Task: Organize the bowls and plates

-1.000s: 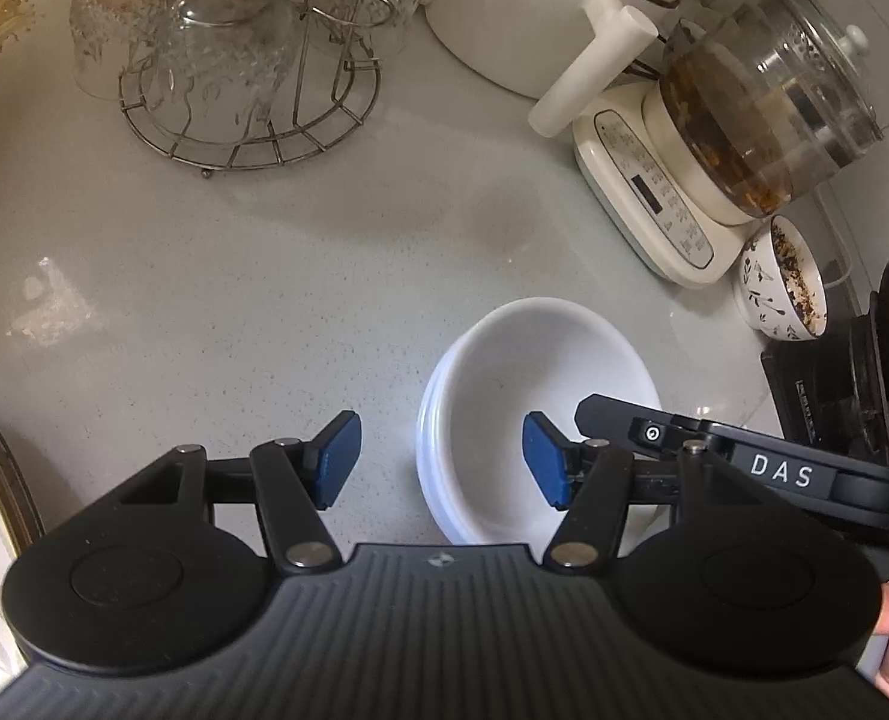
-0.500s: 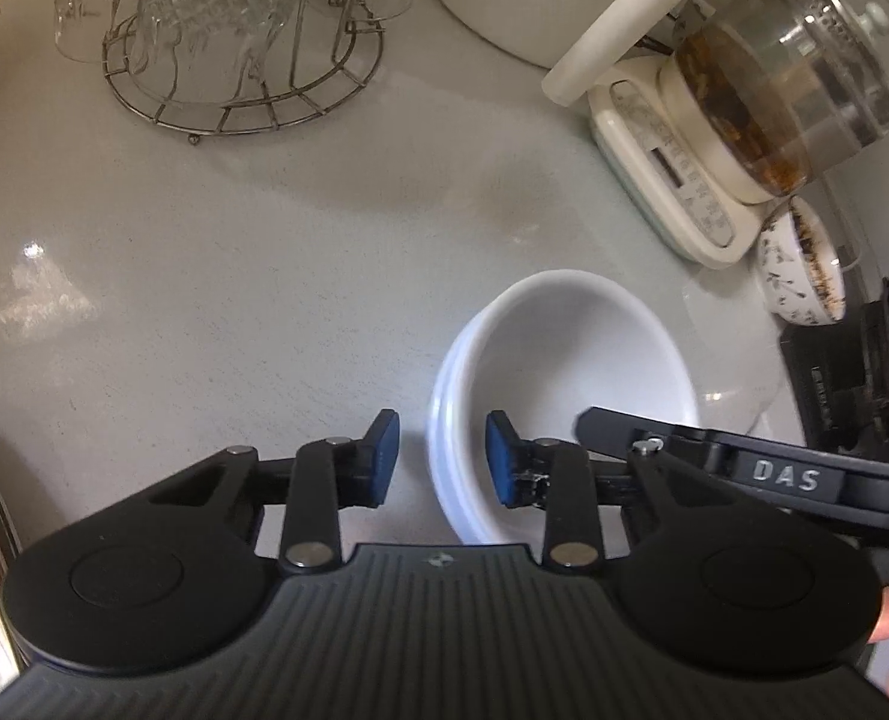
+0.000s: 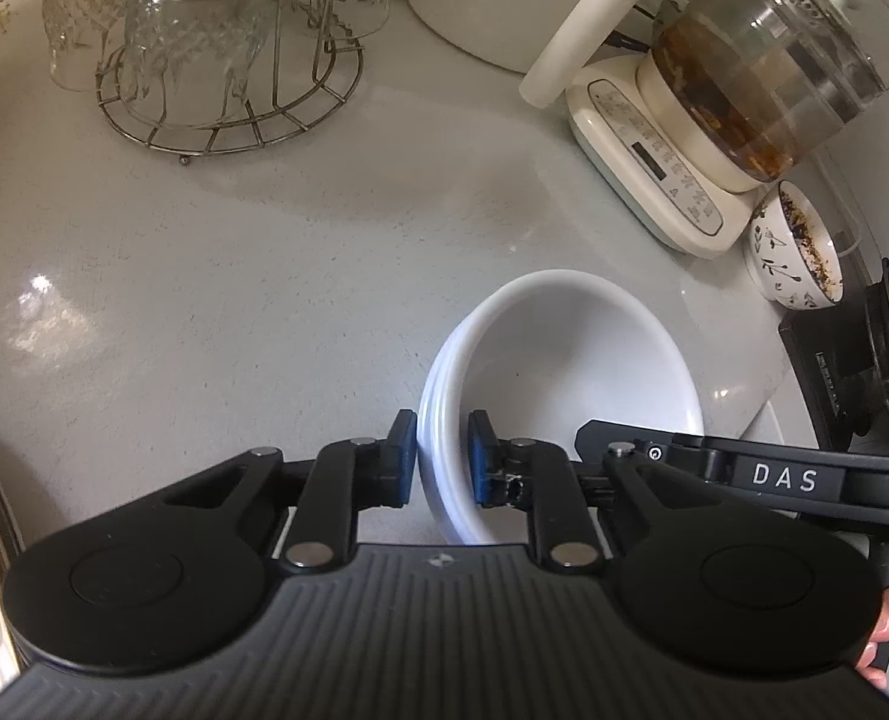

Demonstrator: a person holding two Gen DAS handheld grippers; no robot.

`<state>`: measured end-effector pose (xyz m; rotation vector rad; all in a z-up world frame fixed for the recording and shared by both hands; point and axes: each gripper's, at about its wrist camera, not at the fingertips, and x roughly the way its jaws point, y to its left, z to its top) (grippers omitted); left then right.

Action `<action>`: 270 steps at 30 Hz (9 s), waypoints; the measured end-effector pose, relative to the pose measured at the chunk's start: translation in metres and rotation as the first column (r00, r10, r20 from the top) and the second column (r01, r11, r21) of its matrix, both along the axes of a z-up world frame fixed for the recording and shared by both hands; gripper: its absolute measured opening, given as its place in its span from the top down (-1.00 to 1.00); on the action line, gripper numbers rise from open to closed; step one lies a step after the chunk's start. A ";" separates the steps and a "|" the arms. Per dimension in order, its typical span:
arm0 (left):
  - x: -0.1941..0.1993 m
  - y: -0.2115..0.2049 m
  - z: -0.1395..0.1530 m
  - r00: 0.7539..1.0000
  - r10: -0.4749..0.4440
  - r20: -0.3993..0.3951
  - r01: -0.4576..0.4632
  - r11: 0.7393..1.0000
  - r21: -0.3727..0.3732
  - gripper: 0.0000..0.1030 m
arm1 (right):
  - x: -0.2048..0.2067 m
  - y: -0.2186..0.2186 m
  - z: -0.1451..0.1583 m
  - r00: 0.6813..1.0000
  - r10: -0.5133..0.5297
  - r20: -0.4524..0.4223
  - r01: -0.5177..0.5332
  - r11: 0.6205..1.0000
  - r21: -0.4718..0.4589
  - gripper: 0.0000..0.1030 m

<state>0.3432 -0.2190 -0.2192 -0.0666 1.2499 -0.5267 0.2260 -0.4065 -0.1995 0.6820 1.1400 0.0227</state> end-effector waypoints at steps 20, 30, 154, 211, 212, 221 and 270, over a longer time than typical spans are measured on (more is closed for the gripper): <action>-0.060 0.007 0.042 0.997 0.068 0.044 -0.068 0.998 -0.009 0.59 | -0.042 0.008 0.042 0.993 0.066 0.102 -0.057 0.994 -0.097 0.52; -0.099 0.020 0.051 0.993 0.113 0.037 -0.112 0.994 -0.013 0.59 | -0.072 0.014 0.054 0.990 0.104 0.096 -0.095 0.991 -0.099 0.52; -0.049 0.327 0.120 0.880 0.402 0.254 -0.402 0.914 -0.054 0.06 | 0.043 0.279 0.110 0.902 0.386 0.194 -0.331 0.906 -0.264 0.28; -0.393 0.212 0.210 0.669 0.537 0.514 -0.594 0.802 -0.064 -0.52 | -0.222 0.171 0.194 0.680 0.500 0.536 -0.336 0.863 -0.378 -0.30; -0.392 0.212 0.209 0.669 0.537 0.514 -0.597 0.800 -0.060 -0.58 | -0.221 0.171 0.193 0.683 0.501 0.532 -0.338 0.862 -0.378 -0.30; -0.388 0.211 0.209 0.659 0.519 0.545 -0.609 0.793 -0.019 -0.89 | -0.212 0.165 0.187 0.698 0.497 0.515 -0.315 0.860 -0.403 -0.60; -0.386 0.220 0.192 0.704 0.504 0.499 -0.610 0.789 0.064 -0.95 | -0.217 0.171 0.173 0.735 0.473 0.486 -0.298 0.869 -0.396 -0.85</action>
